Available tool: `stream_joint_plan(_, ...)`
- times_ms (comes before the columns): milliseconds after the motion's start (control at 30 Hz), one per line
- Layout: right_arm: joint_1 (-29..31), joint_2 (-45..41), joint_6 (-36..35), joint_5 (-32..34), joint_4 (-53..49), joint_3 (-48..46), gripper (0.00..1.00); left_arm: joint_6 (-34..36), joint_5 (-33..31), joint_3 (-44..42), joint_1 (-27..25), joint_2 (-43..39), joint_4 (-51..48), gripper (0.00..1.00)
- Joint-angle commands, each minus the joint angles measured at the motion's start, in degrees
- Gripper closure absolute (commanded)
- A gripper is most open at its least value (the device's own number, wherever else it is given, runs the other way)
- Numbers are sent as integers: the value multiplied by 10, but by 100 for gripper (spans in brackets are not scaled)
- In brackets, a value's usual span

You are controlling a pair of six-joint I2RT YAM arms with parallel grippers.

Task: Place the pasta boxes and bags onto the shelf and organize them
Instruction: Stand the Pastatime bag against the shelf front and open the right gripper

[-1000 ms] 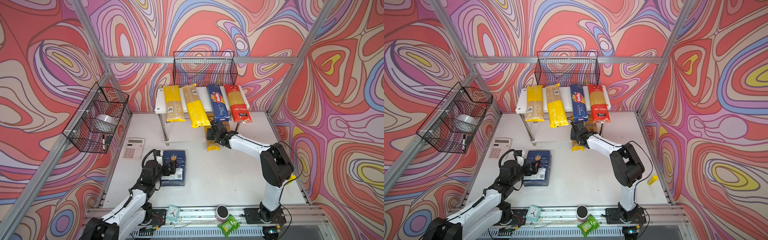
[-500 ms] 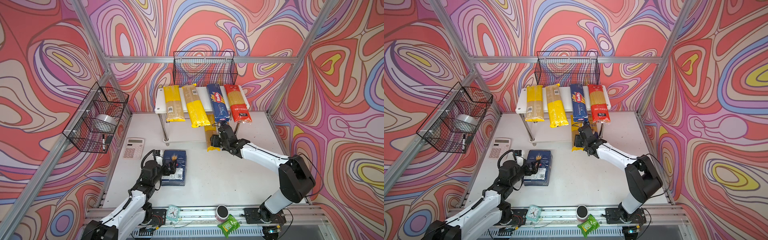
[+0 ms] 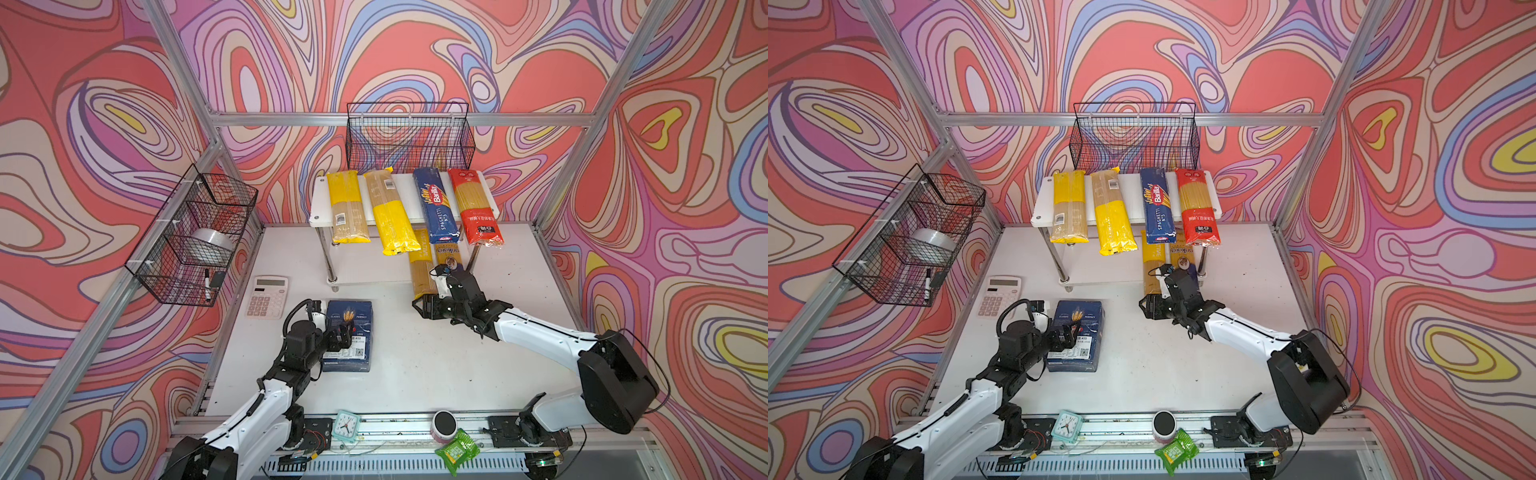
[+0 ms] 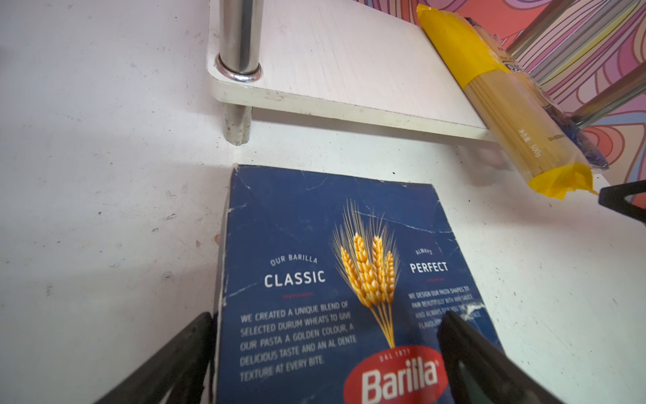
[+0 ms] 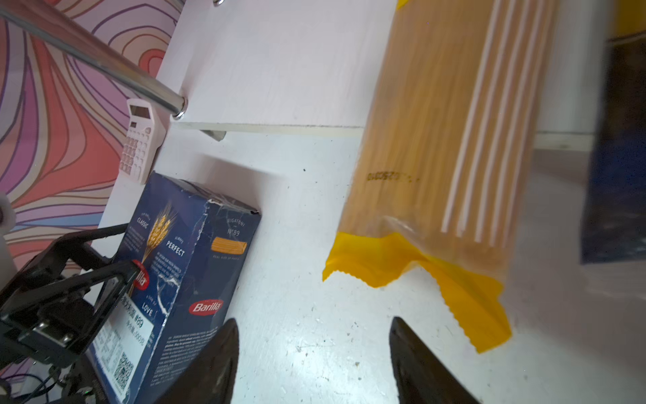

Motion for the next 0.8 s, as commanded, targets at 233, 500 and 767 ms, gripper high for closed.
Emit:
stream_joint_plan(233,2,63,4,-57,83,6,30,4,15,2,0,1,14,0)
stream_joint_plan(500,2,108,11,-43,105,35,29,6,19,6,0,7,13,0)
stream_joint_plan(767,2,145,-4,-16,98,72,28,5,16,7,0,7,12,0)
